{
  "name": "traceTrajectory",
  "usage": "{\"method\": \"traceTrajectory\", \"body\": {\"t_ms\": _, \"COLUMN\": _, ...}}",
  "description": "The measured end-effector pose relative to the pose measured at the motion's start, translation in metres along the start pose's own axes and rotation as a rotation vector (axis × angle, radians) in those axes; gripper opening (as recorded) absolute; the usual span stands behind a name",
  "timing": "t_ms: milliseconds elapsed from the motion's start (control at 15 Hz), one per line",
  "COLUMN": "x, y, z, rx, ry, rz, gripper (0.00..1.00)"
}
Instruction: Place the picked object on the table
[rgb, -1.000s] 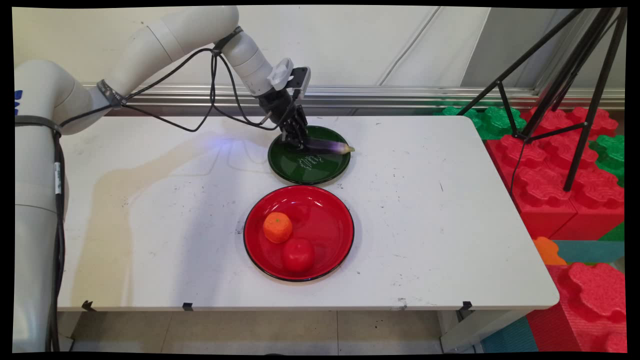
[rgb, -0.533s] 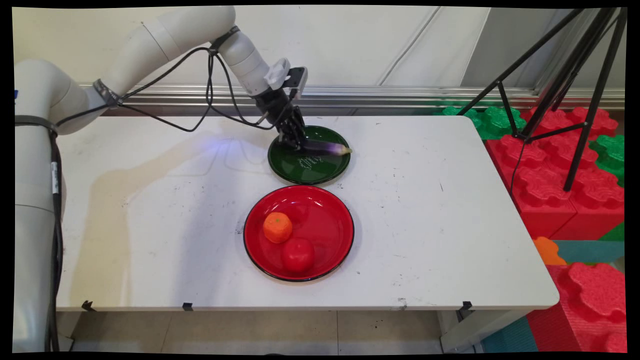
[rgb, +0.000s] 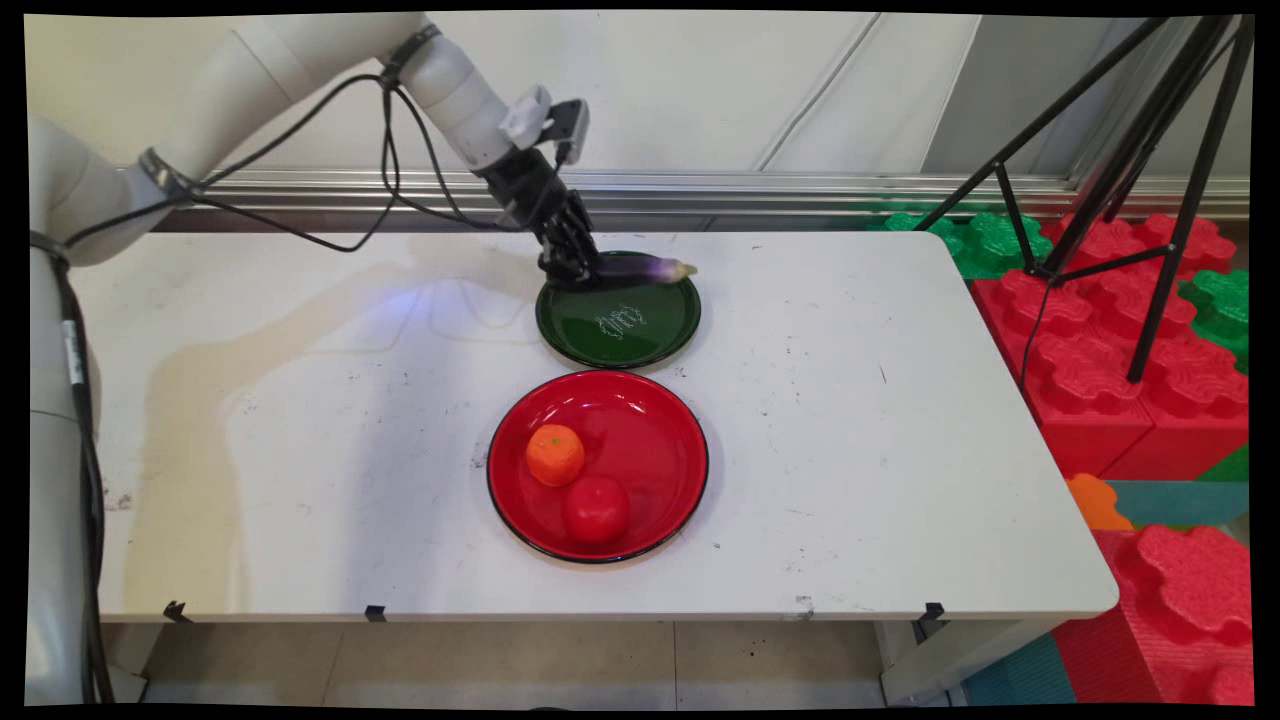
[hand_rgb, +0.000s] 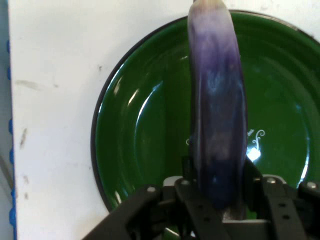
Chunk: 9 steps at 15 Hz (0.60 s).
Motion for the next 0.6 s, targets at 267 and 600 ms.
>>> {"method": "traceTrajectory", "body": {"t_ms": 267, "x": -0.006, "y": 0.009, "z": -0.032, "rx": 0.016, "ry": 0.034, "rz": -0.038, "gripper": 0.00}}
{"method": "traceTrajectory", "body": {"t_ms": 600, "x": -0.017, "y": 0.026, "z": -0.078, "rx": 0.032, "ry": 0.051, "rz": -0.081, "gripper": 0.00}}
